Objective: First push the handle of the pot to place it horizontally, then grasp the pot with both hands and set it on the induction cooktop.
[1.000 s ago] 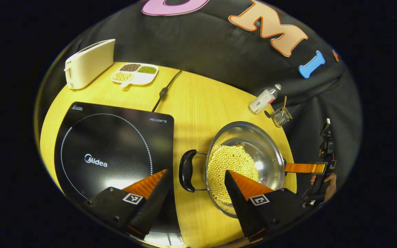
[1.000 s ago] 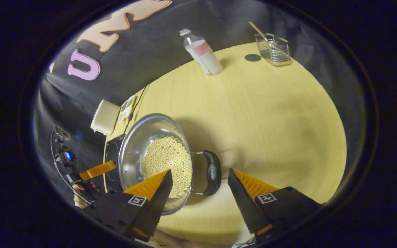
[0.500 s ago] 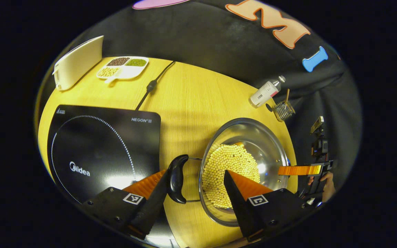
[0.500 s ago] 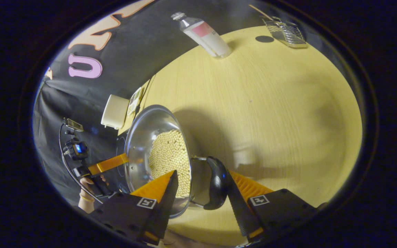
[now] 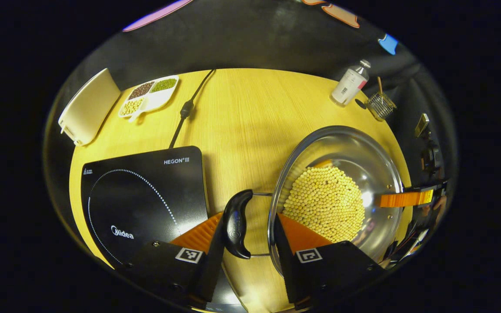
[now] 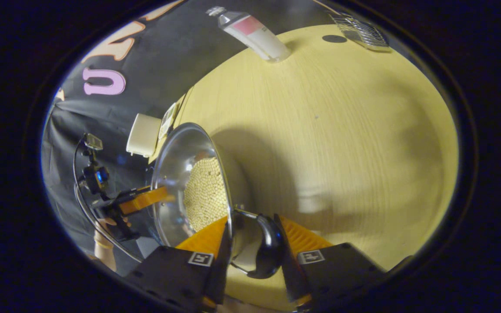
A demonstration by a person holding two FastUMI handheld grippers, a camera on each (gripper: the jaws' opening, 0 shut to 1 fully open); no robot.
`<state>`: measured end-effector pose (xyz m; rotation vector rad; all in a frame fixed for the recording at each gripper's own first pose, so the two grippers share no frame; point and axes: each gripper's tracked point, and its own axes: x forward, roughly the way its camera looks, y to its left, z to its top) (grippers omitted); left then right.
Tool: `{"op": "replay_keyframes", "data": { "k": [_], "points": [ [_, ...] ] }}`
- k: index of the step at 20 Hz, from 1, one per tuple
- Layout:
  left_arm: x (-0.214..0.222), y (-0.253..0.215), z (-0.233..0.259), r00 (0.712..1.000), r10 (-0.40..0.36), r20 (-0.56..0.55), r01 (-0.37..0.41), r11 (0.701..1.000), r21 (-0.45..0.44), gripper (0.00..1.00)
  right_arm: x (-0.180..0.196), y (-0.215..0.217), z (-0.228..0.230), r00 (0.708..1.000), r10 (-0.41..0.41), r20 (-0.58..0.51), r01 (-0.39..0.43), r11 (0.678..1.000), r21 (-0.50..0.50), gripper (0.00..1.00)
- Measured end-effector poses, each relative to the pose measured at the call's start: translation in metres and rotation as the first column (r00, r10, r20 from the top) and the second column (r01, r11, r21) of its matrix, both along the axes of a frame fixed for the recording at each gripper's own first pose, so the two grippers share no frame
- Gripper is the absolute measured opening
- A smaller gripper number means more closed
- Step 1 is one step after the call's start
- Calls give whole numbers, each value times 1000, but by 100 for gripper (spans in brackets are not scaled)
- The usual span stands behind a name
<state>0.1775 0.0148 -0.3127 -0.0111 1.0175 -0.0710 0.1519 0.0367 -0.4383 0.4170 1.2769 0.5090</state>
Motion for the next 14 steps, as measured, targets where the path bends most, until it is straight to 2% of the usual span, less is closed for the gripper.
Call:
{"op": "replay_keyframes", "data": {
  "k": [1,2,3,5,6,7,8,9,10,11,14],
  "points": [
    [0,-1,-2,1000,6,2,-6,1000,-6,62,0,-3,5,1000,1,7,-1,1000,3,53],
    [-1,-3,-1,1000,11,3,-11,1000,-15,64,0,-7,9,1000,4,23,-4,1000,-7,53],
    [-4,-4,-1,1000,18,-5,-18,1000,-23,61,-1,-9,11,999,12,35,-12,1000,-16,48],
    [-7,-10,0,999,33,5,-32,998,-57,58,-5,-17,15,998,26,52,-24,999,-34,47],
    [-9,-15,4,1000,29,12,-28,997,-70,58,-6,-21,17,998,28,61,-26,999,-43,53],
    [-10,-18,9,999,26,25,-24,997,-76,57,-7,-25,20,997,29,70,-26,999,-48,53],
    [-11,-21,13,999,15,32,-13,997,-74,57,-10,-27,24,997,25,75,-21,998,-52,47],
    [-13,-22,17,999,7,40,-4,998,-70,57,-12,-28,29,997,26,77,-22,998,-51,48],
    [-15,-24,21,999,1,38,2,998,-70,56,-15,-30,34,997,26,76,-22,998,-53,48],
    [-20,-24,23,1000,-2,29,4,997,-74,55,-19,-30,38,998,21,65,-18,998,-55,53],
    [-34,-22,31,1000,-13,-8,12,997,-80,56,-35,-28,46,999,18,29,-16,998,-58,53]
  ]
}}
